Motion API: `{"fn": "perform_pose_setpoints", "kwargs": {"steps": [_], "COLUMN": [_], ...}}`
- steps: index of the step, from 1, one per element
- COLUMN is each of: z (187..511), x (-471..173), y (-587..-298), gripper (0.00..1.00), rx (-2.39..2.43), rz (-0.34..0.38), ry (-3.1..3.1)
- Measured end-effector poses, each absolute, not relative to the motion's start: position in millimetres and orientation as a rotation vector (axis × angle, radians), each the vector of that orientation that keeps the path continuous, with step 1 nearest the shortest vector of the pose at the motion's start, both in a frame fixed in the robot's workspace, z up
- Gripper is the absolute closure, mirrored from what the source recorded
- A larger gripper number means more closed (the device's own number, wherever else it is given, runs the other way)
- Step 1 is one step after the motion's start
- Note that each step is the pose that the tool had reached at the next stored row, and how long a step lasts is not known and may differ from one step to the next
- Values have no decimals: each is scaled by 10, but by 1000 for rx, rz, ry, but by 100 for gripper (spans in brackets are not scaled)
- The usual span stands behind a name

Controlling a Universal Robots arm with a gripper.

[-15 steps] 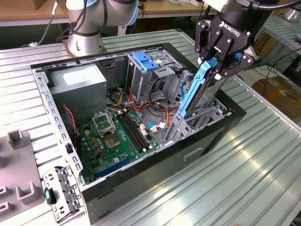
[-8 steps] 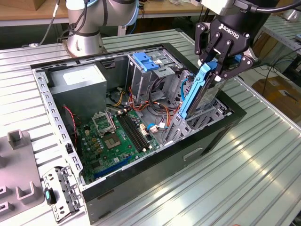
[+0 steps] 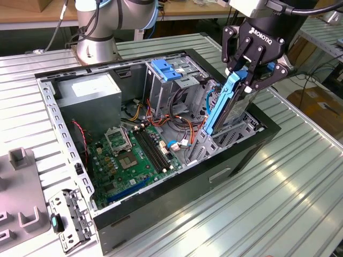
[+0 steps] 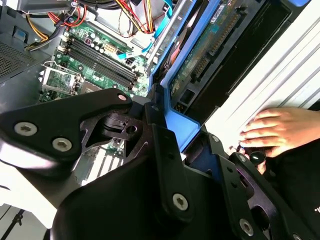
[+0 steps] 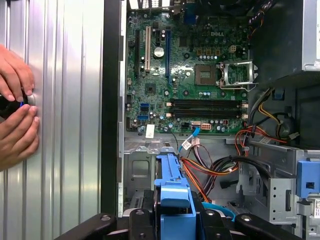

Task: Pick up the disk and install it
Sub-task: 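Insert the disk into the insertion slot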

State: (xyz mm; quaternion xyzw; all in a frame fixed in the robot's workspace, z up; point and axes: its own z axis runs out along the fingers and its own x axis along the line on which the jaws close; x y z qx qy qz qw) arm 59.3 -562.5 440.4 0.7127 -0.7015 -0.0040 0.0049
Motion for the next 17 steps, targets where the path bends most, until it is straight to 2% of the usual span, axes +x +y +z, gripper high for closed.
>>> {"fn": "perform_pose_setpoints", "kwargs": {"steps": [3,4,5,6,12,13,14,15,16,17], "z": [4405,4405,4405,4399,4248,4223,4201,4164,4116,4079], "x": [593,593,593,593,592,595,599,609,625,638], "y": [-5625,-5625,-5625,-5625,-5630,-5636,-5642,-5650,-5656,-5659], "gripper": [62,56,56,49,51,64,64,70,82,88], "rx": [2232,2232,2232,2232,2232,2232,2232,2232,2232,2232], "rz": [-12,-12,-12,-13,-12,-12,-12,-12,-12,-13], "ry": [-2197,-2197,-2197,-2197,-2197,-2197,-2197,-2197,-2197,-2197]}}
